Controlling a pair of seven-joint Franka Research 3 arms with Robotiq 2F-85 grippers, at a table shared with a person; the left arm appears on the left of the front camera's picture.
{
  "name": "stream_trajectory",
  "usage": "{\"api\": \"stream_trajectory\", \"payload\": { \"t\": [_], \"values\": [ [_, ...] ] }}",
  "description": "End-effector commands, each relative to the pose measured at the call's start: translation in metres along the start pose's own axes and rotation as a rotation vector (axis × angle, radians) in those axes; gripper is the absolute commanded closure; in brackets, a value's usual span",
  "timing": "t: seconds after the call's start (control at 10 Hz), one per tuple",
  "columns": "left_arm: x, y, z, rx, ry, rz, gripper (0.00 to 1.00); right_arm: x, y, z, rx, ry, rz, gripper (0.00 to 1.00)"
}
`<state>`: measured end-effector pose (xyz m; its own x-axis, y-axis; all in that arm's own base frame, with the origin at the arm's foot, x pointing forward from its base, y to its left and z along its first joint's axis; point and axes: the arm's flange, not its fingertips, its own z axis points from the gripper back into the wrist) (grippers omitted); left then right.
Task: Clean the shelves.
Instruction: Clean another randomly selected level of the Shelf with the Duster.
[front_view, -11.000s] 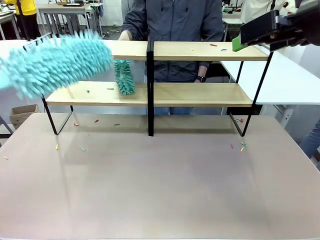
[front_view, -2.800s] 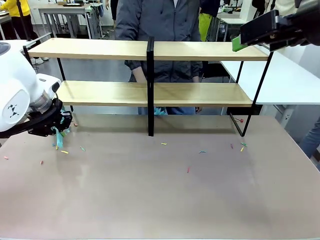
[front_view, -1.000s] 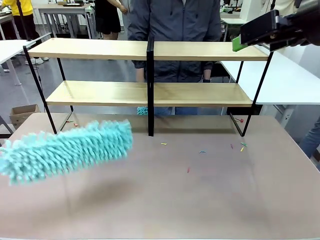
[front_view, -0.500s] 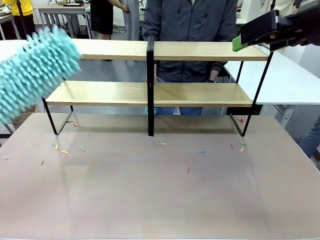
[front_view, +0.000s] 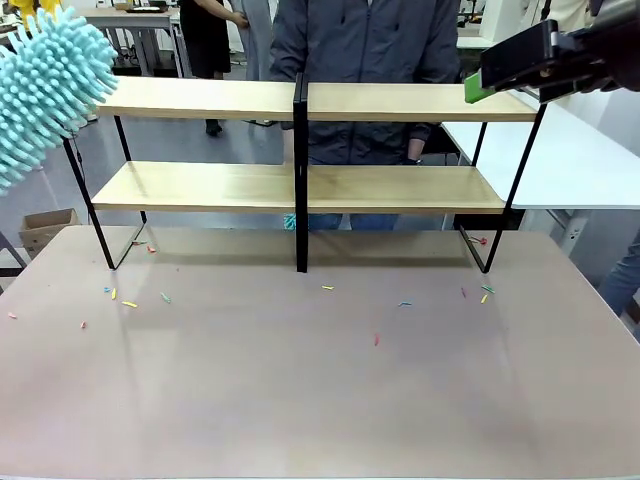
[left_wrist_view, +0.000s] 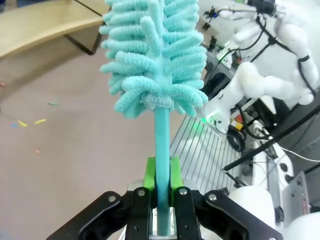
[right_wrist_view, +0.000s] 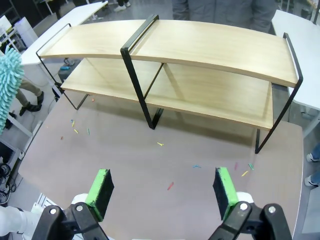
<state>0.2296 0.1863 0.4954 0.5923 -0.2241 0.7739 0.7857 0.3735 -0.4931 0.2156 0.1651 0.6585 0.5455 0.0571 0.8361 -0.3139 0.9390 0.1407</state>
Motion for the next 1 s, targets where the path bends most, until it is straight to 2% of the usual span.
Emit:
{"api": "stream_trajectory", "payload": {
  "t": [0.0, 0.2, 0.4, 0.6, 0.7, 0.9],
  "values": [
    [0.007, 0.0, 0.001, -0.014, 0.033, -0.02, 0.87, 0.0, 0.0, 0.0, -0.008, 0.003, -0.001, 0.0],
    [0.018, 0.011, -0.03, 0.014, 0.177, 0.021, 0.87, 0.0, 0.0, 0.0, -0.008, 0.003, -0.001, 0.0],
    [0.031, 0.027, -0.086, 0.054, 0.413, 0.086, 0.87, 0.0, 0.0, 0.0, -0.008, 0.003, -0.001, 0.0],
    [0.04, 0.054, -0.146, 0.14, 0.615, 0.246, 0.87, 0.0, 0.0, 0.0, -0.008, 0.003, -0.001, 0.0],
    [0.036, 0.068, -0.16, 0.149, 0.655, 0.298, 0.87, 0.0, 0.0, 0.0, -0.008, 0.003, -0.001, 0.0],
    [0.027, 0.099, -0.174, 0.239, 0.622, 0.438, 0.87, 0.0, 0.0, 0.0, -0.008, 0.003, -0.001, 0.0]
  ]
}}
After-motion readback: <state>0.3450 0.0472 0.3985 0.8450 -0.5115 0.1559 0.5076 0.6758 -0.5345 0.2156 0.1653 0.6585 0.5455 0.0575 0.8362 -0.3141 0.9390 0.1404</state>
